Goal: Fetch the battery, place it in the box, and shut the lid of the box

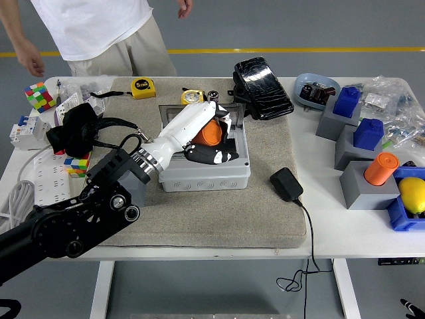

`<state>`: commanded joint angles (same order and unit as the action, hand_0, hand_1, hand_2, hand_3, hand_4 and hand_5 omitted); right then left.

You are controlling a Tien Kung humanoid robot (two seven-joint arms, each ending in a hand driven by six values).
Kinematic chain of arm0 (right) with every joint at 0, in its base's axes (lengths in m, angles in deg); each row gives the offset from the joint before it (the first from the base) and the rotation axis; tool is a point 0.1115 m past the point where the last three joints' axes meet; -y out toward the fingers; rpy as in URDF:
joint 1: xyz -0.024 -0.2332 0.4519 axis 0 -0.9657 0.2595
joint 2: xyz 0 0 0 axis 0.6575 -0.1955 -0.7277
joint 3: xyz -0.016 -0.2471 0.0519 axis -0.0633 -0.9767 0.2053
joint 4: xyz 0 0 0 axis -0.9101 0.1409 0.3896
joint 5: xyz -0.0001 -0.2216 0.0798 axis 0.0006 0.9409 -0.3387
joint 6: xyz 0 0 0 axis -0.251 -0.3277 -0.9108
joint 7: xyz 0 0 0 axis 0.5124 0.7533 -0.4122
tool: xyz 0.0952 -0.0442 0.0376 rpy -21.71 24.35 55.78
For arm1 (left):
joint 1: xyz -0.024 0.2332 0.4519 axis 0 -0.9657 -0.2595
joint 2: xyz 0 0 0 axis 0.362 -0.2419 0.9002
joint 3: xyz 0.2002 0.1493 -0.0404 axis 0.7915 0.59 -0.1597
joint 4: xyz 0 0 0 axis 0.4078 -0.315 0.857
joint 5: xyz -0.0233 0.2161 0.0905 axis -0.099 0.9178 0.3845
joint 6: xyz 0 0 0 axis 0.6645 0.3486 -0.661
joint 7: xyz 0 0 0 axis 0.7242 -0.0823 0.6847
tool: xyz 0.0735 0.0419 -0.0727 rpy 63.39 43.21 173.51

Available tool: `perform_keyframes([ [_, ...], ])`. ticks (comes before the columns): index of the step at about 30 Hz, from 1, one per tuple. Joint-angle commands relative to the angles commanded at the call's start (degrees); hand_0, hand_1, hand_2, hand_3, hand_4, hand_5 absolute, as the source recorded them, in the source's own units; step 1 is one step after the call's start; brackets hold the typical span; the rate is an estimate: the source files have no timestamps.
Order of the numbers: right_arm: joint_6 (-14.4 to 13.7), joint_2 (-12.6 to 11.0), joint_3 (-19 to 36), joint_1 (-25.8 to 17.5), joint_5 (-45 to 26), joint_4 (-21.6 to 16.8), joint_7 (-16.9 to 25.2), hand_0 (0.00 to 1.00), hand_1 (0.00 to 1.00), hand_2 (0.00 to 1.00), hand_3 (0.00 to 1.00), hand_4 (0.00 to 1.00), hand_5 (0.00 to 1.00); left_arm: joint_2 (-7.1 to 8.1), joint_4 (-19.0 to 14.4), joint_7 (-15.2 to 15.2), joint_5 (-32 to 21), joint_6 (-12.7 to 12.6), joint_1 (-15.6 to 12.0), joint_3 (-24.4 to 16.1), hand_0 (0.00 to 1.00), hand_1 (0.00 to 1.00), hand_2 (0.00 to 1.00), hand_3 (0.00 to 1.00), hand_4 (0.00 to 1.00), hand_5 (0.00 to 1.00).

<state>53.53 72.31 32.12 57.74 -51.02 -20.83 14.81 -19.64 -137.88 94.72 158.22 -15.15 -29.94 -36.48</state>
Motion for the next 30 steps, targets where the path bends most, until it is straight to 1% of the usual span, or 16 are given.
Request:
perform_keyframes([
  [1, 0.01, 0.01, -0.16, -0.02, -0.09, 0.02, 0.00, 0.659, 0.617, 0.596, 0.545, 0.940, 0.449, -0.49, 0.79, -1.55, 0.51, -0.07, 0.72, 0.81, 0.102, 0.059, 0.162, 0.202, 0.998, 0.003],
  [2, 0.03, 0.02, -0.33, -0.03, -0.19, 0.03, 0.00, 0.659, 0.617, 0.596, 0.544, 0.940, 0.450, -0.95, 1.59, -2.95, 0.71, -0.18, 1.35, 1.53, 0.110, 0.068, 0.168, 0.255, 0.998, 0.078],
  [5, 0.11, 0.08, -0.94, -0.09, -0.54, 0.14, 0.01, 0.659, 0.617, 0.596, 0.544, 0.940, 0.450, -2.67, 4.60, -6.91, 0.76, 0.19, 3.37, 3.58, 0.110, 0.068, 0.168, 0.255, 0.998, 0.078],
  [6, 0.13, 0.10, -1.13, -0.07, -0.65, 0.17, 0.03, 0.659, 0.617, 0.596, 0.544, 0.940, 0.450, -3.26, 5.56, -7.74, 0.60, 0.19, 4.01, 4.16, 0.110, 0.068, 0.168, 0.255, 0.998, 0.078],
  [7, 0.13, 0.10, -1.25, -0.05, -0.69, 0.16, 0.04, 0.659, 0.617, 0.596, 0.544, 0.940, 0.450, -3.69, 6.37, -7.90, 0.41, 0.06, 4.50, 4.56, 0.110, 0.068, 0.168, 0.255, 0.998, 0.078],
  [8, 0.13, 0.10, -1.43, -0.03, -0.79, 0.16, 0.07, 0.659, 0.617, 0.592, 0.544, 0.938, 0.448, -4.33, 7.55, -8.05, 0.33, -0.06, 5.15, 5.13, 0.118, 0.075, 0.179, 0.289, 0.998, 0.118],
  [9, 0.14, 0.15, -1.53, -0.01, -0.84, 0.20, 0.07, 0.659, 0.617, 0.592, 0.544, 0.938, 0.448, -4.82, 8.40, -8.16, 0.34, -0.06, 5.55, 5.50, 0.118, 0.075, 0.179, 0.289, 0.998, 0.118],
  [11, 0.08, 0.25, -1.62, 0.00, -0.89, 0.19, 0.12, 0.659, 0.617, 0.592, 0.544, 0.938, 0.448, -5.86, 10.31, -7.31, -0.23, -0.52, 6.32, 6.20, 0.118, 0.075, 0.179, 0.289, 0.998, 0.118],
  [13, 0.01, 0.30, -1.56, 0.02, -0.79, 0.14, 0.15, 0.659, 0.617, 0.592, 0.544, 0.938, 0.448, -6.49, 11.54, -6.89, -0.67, -0.82, 6.75, 6.51, 0.118, 0.075, 0.179, 0.289, 0.998, 0.118],
  [14, -0.04, 0.32, -1.49, 0.04, -0.74, 0.11, 0.18, 0.660, 0.617, 0.594, 0.544, 0.938, 0.448, -6.74, 12.04, -6.59, -0.94, -0.99, 6.87, 6.52, 0.201, 0.178, 0.261, 0.405, 0.998, 0.148],
  [19, -0.07, 0.42, -1.42, -0.06, -0.58, 0.10, 0.24, 0.660, 0.617, 0.594, 0.544, 0.938, 0.448, -7.27, 13.63, -5.47, -1.82, -1.77, 7.06, 6.45, 0.201, 0.178, 0.261, 0.405, 0.998, 0.148],
  [20, -0.06, 0.45, -1.44, -0.10, -0.59, 0.11, 0.25, 0.660, 0.617, 0.593, 0.544, 0.937, 0.447, -7.36, 14.00, -5.16, -2.39, -1.85, 7.10, 6.46, 0.221, 0.259, 0.318, 0.484, 0.998, 0.167],
  [25, -0.07, 0.50, -1.29, -0.21, -0.43, 0.07, 0.34, 0.660, 0.617, 0.593, 0.544, 0.937, 0.447, -7.52, 14.96, -5.01, -2.53, -1.50, 6.87, 6.11, 0.221, 0.259, 0.318, 0.484, 0.998, 0.167],
  [26, -0.07, 0.49, -1.26, -0.21, -0.40, 0.07, 0.34, 0.661, 0.618, 0.593, 0.544, 0.937, 0.447, -7.57, 15.04, -5.01, -2.26, -1.37, 6.83, 6.00, 0.337, 0.393, 0.426, 0.558, 0.998, 0.185],
  [30, -0.15, 0.47, -0.93, -0.05, -0.19, 0.01, 0.41, 0.661, 0.618, 0.593, 0.544, 0.937, 0.447, -7.71, 15.30, -4.51, -0.42, -1.25, 7.02, 5.76, 0.337, 0.393, 0.426, 0.558, 0.998, 0.185],
])
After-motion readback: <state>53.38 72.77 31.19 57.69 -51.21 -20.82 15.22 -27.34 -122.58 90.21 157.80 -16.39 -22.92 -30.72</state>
